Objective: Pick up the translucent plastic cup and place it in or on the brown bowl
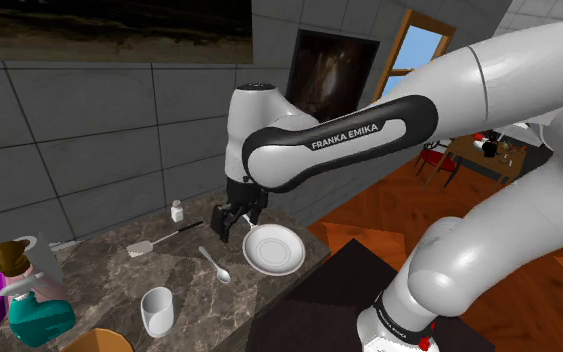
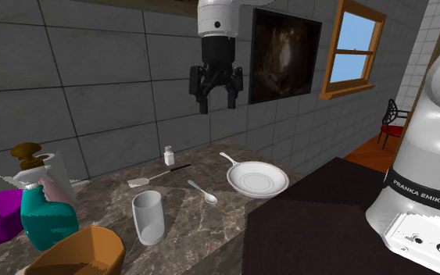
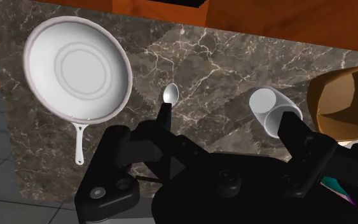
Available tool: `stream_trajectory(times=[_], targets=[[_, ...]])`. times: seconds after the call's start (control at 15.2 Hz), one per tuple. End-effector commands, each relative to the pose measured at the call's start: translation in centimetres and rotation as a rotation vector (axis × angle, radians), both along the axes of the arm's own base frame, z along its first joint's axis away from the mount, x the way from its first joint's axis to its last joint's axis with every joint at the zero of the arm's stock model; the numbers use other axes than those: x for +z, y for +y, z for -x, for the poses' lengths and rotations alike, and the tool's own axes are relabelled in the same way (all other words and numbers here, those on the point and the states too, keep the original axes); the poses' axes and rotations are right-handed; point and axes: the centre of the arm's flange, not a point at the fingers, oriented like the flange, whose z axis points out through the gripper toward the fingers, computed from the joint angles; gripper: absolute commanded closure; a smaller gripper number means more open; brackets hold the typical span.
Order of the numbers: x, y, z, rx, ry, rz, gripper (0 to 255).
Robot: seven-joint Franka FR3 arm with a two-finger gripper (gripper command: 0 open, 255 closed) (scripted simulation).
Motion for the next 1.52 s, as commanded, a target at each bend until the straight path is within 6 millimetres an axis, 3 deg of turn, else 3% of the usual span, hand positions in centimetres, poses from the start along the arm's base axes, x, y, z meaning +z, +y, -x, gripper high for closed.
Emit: stream_trajectory(times=[0.0, 1.45], targets=[[-2.3, 2.0, -0.8, -0.010, 0.002, 0.000, 0], [-22.6, 21.2, -9.6, -0.107, 0.029, 0.020, 0]])
